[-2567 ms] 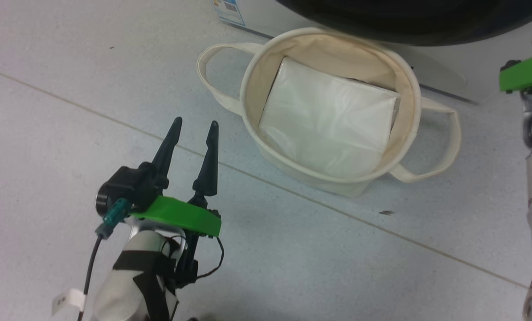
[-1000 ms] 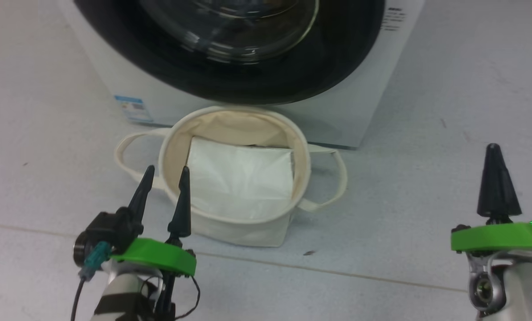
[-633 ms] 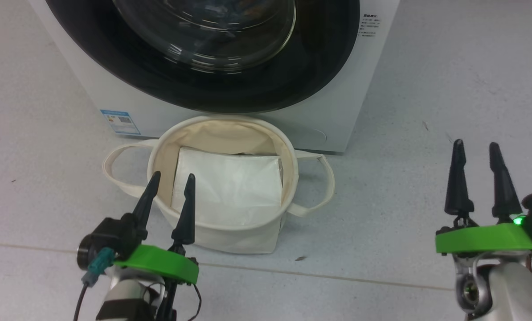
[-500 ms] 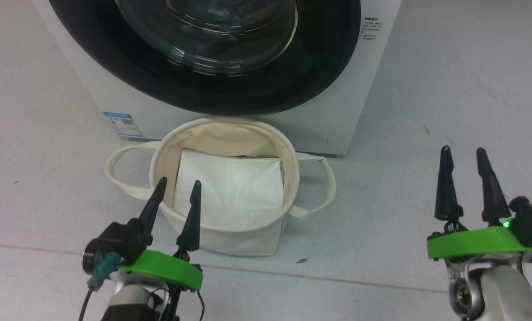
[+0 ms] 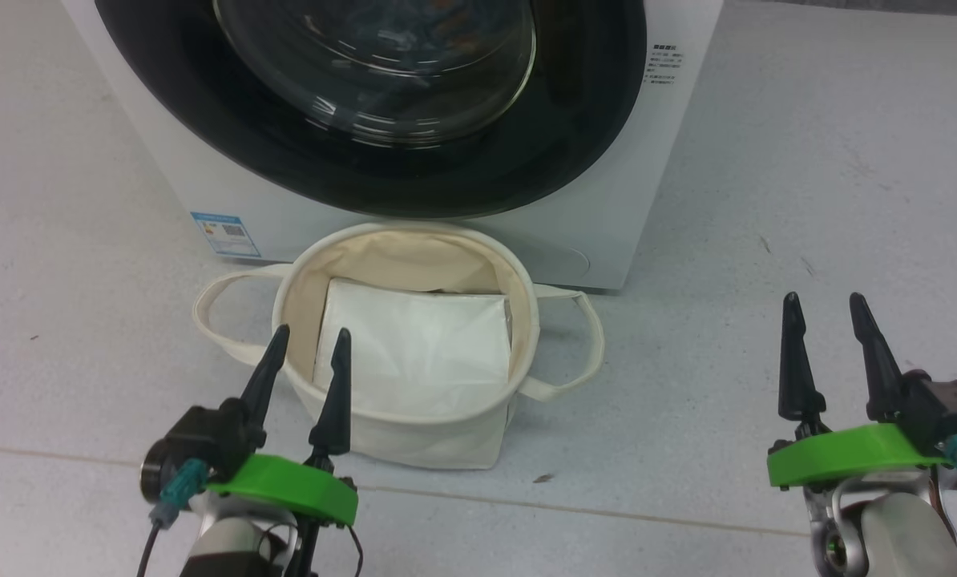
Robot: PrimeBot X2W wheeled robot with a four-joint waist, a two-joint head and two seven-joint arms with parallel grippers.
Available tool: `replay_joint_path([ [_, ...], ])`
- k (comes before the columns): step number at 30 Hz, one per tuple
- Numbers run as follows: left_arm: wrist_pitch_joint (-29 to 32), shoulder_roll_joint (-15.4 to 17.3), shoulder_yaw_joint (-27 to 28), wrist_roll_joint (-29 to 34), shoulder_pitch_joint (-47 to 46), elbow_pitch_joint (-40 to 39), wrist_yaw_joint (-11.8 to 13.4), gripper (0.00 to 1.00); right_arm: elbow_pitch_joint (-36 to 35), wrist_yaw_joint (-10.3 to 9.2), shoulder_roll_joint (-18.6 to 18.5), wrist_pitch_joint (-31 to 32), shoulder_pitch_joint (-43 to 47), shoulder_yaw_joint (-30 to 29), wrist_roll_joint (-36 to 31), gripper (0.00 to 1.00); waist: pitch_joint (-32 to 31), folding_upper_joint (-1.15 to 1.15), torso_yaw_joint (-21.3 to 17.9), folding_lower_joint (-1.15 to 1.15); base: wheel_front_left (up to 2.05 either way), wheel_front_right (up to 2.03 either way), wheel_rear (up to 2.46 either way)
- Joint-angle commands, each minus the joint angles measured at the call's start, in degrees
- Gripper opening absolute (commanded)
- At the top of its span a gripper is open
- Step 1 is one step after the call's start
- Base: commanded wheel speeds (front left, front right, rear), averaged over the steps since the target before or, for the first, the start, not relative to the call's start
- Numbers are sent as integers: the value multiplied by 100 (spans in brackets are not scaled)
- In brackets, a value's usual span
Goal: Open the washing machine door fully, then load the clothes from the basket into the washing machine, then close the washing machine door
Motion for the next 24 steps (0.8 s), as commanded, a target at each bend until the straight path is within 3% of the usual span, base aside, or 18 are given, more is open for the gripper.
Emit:
replay_joint_path([
  [1, -27, 94, 195, 46, -31, -207, 35, 100, -157, -8, 14, 13, -70, 108, -58, 100, -12, 0, -7, 0, 0, 0, 0],
  [24, -27, 94, 174, 60, 46, -116, 97, 100, -119, -8, 39, 13, -27, 179, -513, 100, -184, 0, 54, 0, 0, 0, 0],
])
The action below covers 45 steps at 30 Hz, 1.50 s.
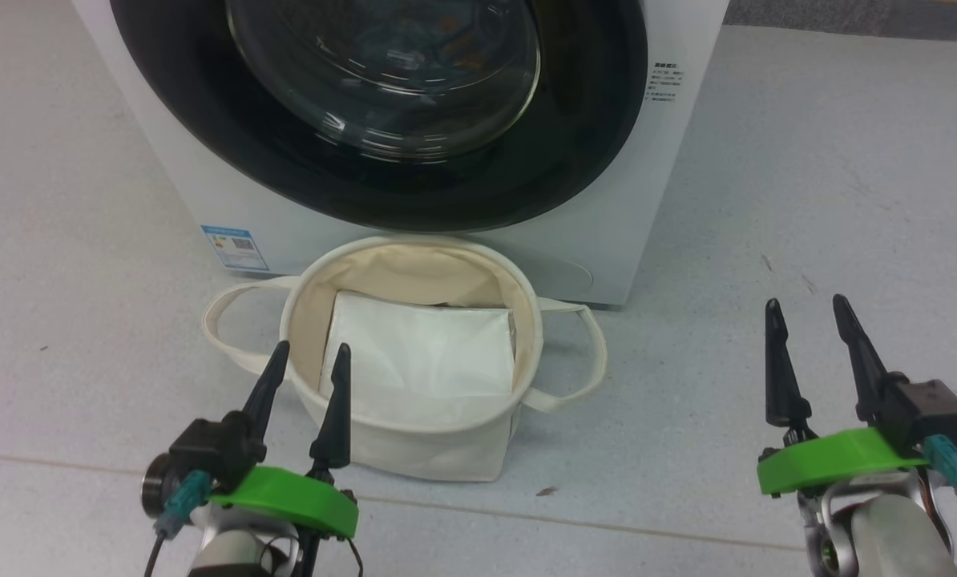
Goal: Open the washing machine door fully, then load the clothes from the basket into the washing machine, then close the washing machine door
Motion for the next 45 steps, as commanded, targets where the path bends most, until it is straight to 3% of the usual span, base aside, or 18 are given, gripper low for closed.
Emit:
replay_joint_path([
  [1, -27, 92, 179, 19, -98, -154, 41, 100, -155, -8, 7, 13, -31, 146, -44, 100, 3, 0, 1, 0, 0, 0, 0],
  [45, -27, 92, 318, 35, -115, -163, -5, 100, -45, -8, 40, 13, -105, 92, -114, 100, 16, 0, 7, 0, 0, 0, 0],
])
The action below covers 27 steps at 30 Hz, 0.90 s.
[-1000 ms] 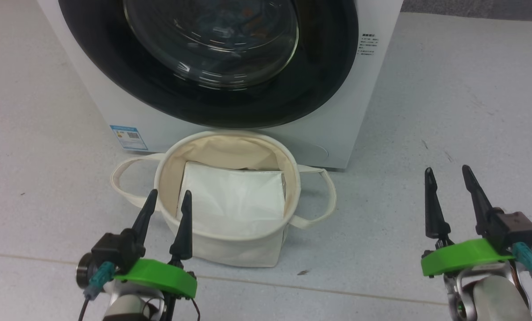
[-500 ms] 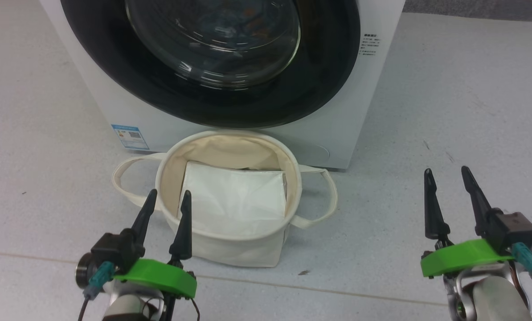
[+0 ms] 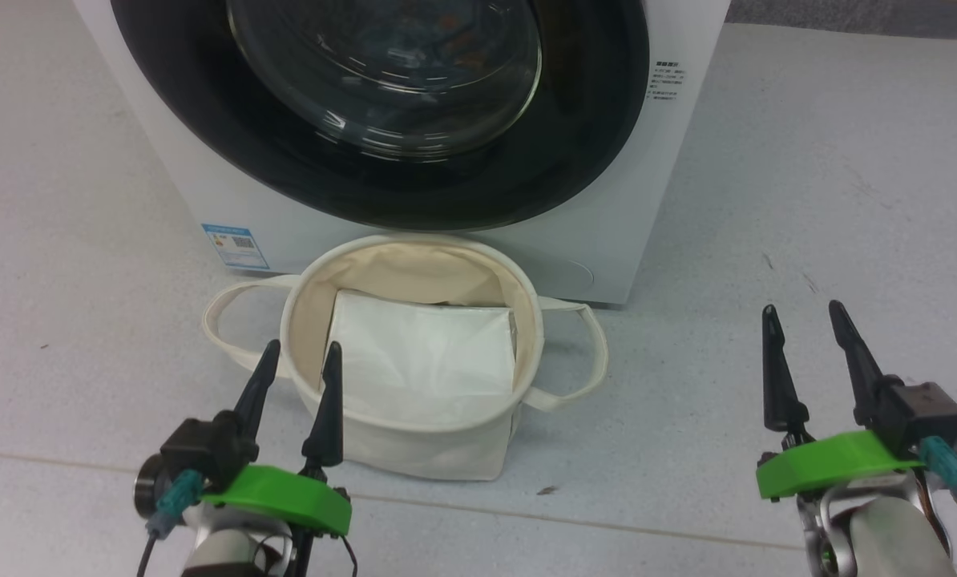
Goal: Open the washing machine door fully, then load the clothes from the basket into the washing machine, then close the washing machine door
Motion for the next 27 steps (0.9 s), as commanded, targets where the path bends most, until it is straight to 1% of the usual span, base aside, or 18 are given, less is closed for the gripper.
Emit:
replay_joint_path([
  [1, 0, 0, 1, 0, 0, -1, -23, 0, 0, 0, 0, 0, -1, 0, 0, 0, 4, 0, 0, 0, 0, 0, 0],
  [3, 3, -4, -3, -6, 3, 26, -21, 0, 32, 0, 1, -1, 0, -1, 6, 0, 7, 0, -1, 0, 0, 0, 0],
  [6, 8, -18, -48, -4, 160, 314, -18, 0, 349, 1, 15, 0, 106, 4, 3, 0, 7, 0, -1, 0, 0, 0, 0],
  [8, 53, -16, -15, -126, 155, 312, -29, 0, 355, 1, 16, 45, 98, -19, 138, 0, 2, 0, -2, 0, 0, 0, 0],
  [13, 138, -11, 47, -441, 192, 267, -56, 0, 341, 1, 17, 138, 120, -36, 495, 0, -40, 0, -17, 13, 0, 0, 0],
  [17, 200, -8, 89, -693, 217, 234, -78, 0, 336, 0, 18, 200, 132, -43, 779, 0, -49, 0, -26, 1, 0, 0, 0],
  [27, 364, 1, 203, -1321, 269, 152, -134, 0, 321, 0, 21, 367, 153, -71, 1489, 0, -92, 0, -49, 0, 0, 0, 0],
])
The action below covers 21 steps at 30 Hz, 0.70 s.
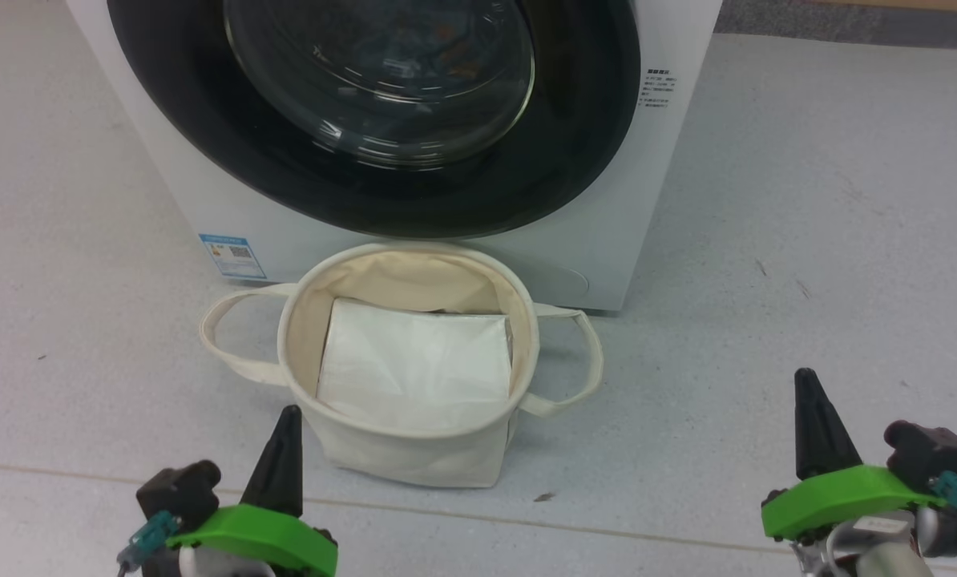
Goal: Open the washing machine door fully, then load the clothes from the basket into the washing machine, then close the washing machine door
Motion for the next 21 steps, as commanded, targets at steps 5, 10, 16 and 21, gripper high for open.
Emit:
replay_joint_path([
  [5, 128, 23, 142, -442, -139, -259, -44, 0, -226, -2, -20, 121, -168, -41, 498, 0, -27, 0, -13, -1, 0, 0, 0],
  [10, 212, 27, 201, -756, -112, -299, -72, 0, -233, -2, -19, 206, -157, -58, 853, 0, -50, 0, -25, -1, 0, 0, 0],
  [16, 313, 32, 272, -1130, -81, -346, -105, 0, -242, -3, -17, 310, -143, -78, 1276, 0, -78, 0, -39, -1, 0, 0, 0],
  [21, 381, 36, 320, -1381, -59, -378, -127, 0, -247, -3, -16, 379, -134, -91, 1559, 0, -97, 0, -48, -1, 0, 0, 0],
])
